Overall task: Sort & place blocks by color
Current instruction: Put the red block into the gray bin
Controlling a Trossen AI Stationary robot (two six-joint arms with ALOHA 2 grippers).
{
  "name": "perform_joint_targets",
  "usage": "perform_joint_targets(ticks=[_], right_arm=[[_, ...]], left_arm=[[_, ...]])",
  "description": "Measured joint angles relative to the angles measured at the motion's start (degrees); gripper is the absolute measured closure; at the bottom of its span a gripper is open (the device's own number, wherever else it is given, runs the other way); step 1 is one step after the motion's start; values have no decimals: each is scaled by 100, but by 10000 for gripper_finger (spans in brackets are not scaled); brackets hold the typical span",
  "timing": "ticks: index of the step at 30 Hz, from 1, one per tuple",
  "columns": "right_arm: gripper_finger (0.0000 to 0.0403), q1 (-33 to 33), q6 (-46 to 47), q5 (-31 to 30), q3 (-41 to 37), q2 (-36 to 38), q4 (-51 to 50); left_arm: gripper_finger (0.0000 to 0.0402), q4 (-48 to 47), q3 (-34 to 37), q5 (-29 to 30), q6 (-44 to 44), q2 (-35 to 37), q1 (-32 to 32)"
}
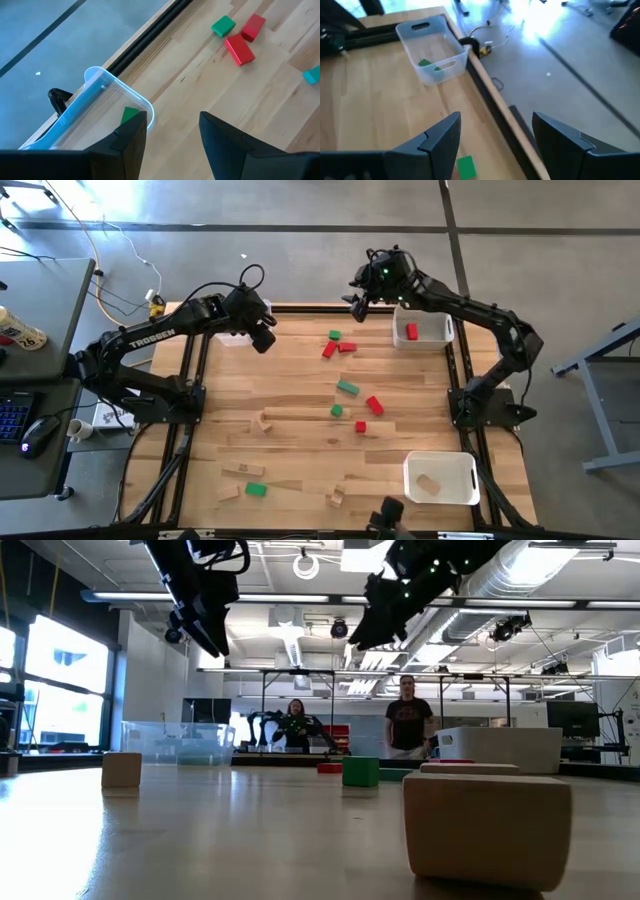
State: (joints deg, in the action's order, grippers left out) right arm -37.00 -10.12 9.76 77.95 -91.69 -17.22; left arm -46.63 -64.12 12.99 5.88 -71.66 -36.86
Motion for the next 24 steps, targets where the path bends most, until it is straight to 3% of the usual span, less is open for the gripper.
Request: perform_joint_targets(ticks=[12, 24], right_arm=[[169, 82, -81, -18, 0, -987, -492], [169, 552, -1655, -116, -2, -1603, -1161]], left_arm=[[232, 0, 0, -2, 354, 2, 2], [232, 0, 2, -2, 347, 2, 2]])
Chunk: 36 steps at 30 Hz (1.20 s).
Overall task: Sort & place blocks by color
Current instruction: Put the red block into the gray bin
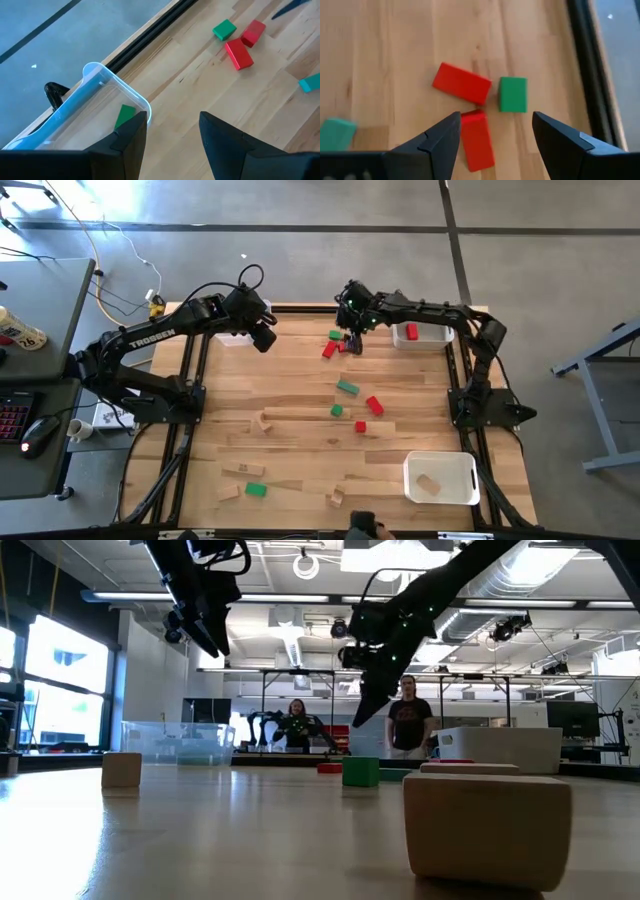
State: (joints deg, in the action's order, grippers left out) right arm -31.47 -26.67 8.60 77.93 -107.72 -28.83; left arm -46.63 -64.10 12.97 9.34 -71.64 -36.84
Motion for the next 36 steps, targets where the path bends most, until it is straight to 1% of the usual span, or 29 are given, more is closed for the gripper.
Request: perform_joint_targets(ticks=[3, 7, 9, 11, 16, 26, 28, 31, 36], right_arm=[[169, 66, -274, -16, 0, -128, -179], [169, 84, -412, -25, 0, -298, -200], [169, 78, -535, -138, 0, -374, -188], [169, 73, -554, -249, 0, -443, -131], [169, 62, -533, -168, 0, -640, -145], [171, 75, -532, -233, 0, -972, 4], [178, 75, -531, -214, 11, -998, -26], [200, 74, -521, -126, 11, -1002, -118], [263, 78, -91, -100, 15, -1003, -267]], left_arm=[[232, -2, 0, 0, 9, 0, 0], [232, -3, 0, -39, 9, 0, 0], [232, -4, 0, -41, 9, 0, 2], [232, -2, 0, -42, 9, 0, 2], [232, -4, 0, -42, 9, 0, 2], [232, -4, 0, -43, 9, 0, 2], [232, -3, 0, -49, 10, 0, 6], [232, -4, 0, -52, 9, 0, 11], [232, -4, 0, -51, 10, 0, 11]])
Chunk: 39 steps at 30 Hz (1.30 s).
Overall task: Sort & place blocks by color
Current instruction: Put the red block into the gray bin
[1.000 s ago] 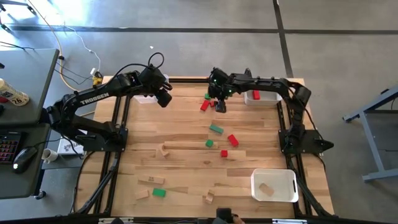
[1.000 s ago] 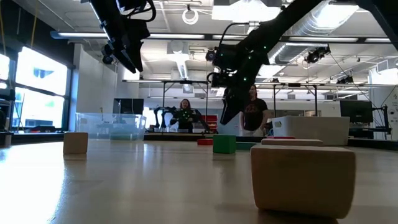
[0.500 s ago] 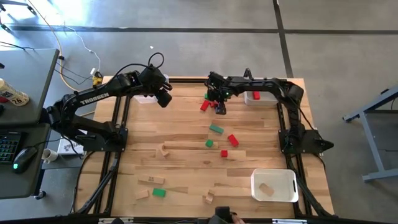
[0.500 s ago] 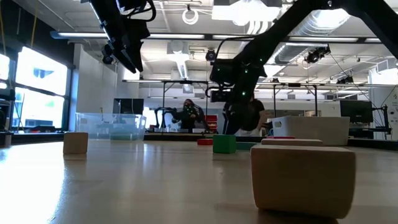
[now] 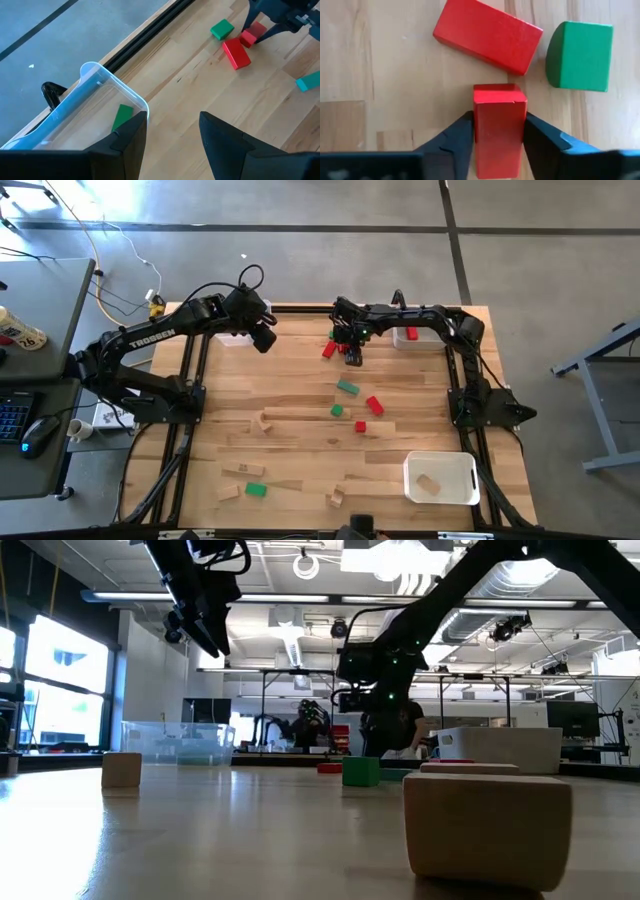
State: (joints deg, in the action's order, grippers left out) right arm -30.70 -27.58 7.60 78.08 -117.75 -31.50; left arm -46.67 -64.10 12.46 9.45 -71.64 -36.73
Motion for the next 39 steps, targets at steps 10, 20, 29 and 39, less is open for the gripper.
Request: perform_joint_targets(ticks=[10, 20, 29, 39], right_arm=[[304, 0, 462, -145, -24, 221, -643], [304, -12, 956, -508, -26, 1037, -1635], [304, -485, 1240, -950, -26, 2273, -2030], [304, -1425, 2269, -2104, -24, 3296, -2486]], left_arm=[[232, 2, 2, 2, 0, 0, 0], [232, 25, 2, 10, 90, 2, 2], [232, 74, 2, -25, 216, -11, 4], [232, 61, 2, -52, 261, -15, 90]])
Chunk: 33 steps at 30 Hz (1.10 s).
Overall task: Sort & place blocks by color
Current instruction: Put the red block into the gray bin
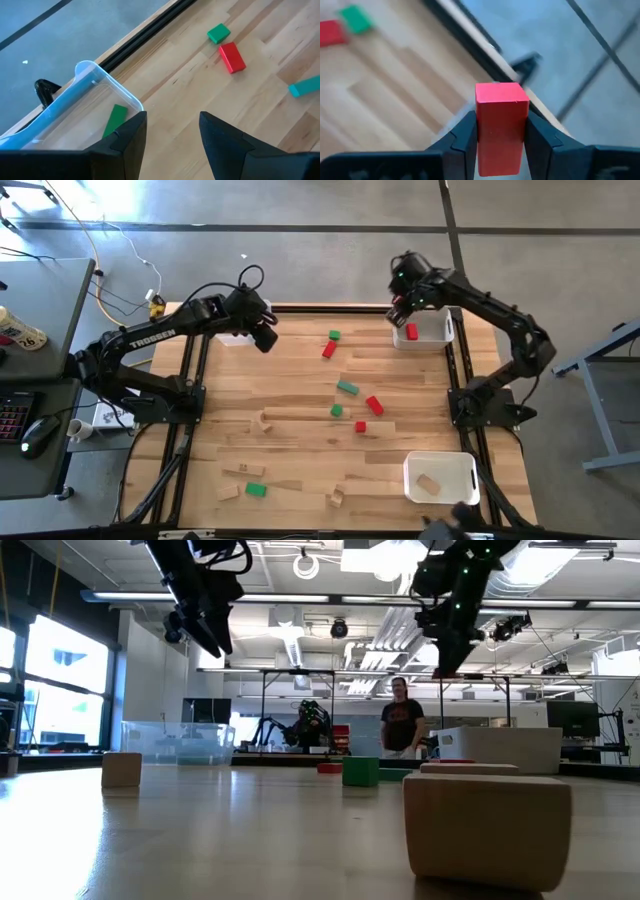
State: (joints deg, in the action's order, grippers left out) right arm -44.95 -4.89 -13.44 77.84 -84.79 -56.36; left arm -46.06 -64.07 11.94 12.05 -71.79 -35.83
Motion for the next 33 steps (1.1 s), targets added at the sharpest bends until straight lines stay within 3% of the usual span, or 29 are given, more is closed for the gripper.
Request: perform_joint_targets(ticks=[7, 12, 24, 33], right_arm=[[304, -653, 918, -141, 2, -31, -436], [304, -944, 1257, 204, 2, -378, -952], [304, -1021, 917, 464, 2, -1618, -1387], [304, -1080, 714, 209, 2, -2166, -1333]], left_arm=[[232, 1, 0, 7, -2, -2, 159], [232, 2, 0, 7, -1, -4, 218], [232, -23, 0, 0, 0, -4, 227], [232, -82, 0, -555, 137, -5, 227]])
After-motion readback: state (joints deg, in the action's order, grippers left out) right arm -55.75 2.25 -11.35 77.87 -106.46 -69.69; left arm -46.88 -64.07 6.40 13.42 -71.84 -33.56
